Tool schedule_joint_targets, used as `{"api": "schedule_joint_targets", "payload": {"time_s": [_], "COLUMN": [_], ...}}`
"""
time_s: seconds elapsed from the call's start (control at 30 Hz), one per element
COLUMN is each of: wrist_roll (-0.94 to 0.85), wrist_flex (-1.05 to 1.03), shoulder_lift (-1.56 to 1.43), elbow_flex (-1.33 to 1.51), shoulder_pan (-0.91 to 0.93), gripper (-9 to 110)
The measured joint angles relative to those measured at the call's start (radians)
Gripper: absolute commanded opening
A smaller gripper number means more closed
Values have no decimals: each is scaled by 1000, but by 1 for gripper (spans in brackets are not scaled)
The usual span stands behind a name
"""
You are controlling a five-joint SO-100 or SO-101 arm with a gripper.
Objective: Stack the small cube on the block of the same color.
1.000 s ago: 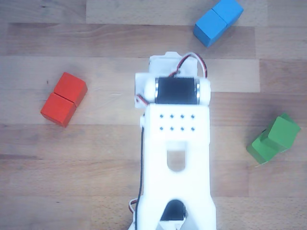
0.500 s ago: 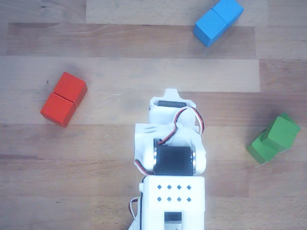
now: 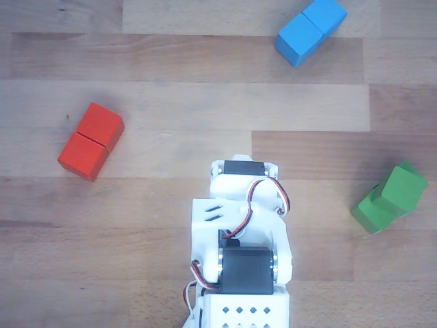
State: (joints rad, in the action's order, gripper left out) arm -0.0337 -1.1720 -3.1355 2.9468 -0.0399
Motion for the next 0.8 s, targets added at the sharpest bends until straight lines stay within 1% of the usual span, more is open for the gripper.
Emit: {"api": "schedule_joint_targets", "payload": {"time_s": [0.13,0.2,0.43,0.8], "wrist_roll": [-86,-100,-75,-64], "wrist_flex": [-37,-63,-123,-129], "shoulder_lift": [-80,-121,-264,-282], "elbow_flex": [69,81,94,109], "shoulder_pan": [2,23,64,66], "gripper": [0,0,0,0]}}
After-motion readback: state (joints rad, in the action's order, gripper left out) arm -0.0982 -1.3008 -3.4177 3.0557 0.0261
